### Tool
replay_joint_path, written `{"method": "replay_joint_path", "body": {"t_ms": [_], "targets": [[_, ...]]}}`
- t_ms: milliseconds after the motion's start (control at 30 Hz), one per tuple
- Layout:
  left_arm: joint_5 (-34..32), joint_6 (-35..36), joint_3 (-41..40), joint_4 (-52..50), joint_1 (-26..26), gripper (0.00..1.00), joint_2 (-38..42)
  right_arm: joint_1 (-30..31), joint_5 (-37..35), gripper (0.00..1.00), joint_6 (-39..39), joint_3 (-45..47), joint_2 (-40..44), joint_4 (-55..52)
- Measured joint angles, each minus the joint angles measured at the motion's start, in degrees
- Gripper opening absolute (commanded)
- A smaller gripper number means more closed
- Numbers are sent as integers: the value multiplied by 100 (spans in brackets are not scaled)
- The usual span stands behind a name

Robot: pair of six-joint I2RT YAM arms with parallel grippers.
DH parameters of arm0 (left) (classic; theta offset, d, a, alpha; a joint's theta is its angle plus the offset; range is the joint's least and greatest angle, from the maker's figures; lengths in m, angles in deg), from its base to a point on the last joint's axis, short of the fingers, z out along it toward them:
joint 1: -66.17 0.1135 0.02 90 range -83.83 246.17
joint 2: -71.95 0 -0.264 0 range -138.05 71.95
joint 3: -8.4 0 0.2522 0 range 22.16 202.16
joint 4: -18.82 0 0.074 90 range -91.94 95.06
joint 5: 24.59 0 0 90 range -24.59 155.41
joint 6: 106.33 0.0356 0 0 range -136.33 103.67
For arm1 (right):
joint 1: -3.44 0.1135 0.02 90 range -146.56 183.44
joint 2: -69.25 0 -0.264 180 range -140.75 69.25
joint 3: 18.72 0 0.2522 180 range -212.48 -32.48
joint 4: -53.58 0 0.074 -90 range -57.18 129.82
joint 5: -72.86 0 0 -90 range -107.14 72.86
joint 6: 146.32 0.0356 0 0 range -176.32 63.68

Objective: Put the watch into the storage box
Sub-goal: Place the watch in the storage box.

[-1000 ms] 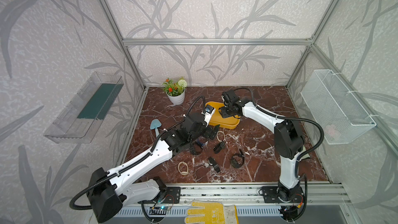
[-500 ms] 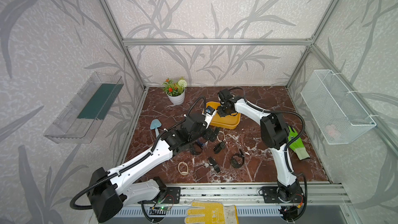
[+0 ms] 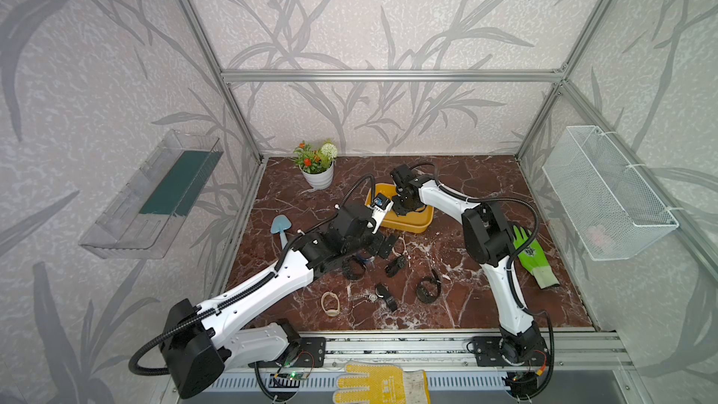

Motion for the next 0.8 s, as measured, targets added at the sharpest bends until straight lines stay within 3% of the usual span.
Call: {"method": "replay_joint_path", "body": {"t_ms": [400, 600, 800], "targets": [[42, 4, 140, -164, 0, 98, -98, -4, 46, 45, 151, 420, 498, 153], [251, 13, 138, -103, 0, 99, -9, -13, 68, 47, 275, 1027, 1469, 522], [579, 94, 136, -39, 0, 99, 15, -17, 57, 52, 479, 2542, 2983, 1154]]}}
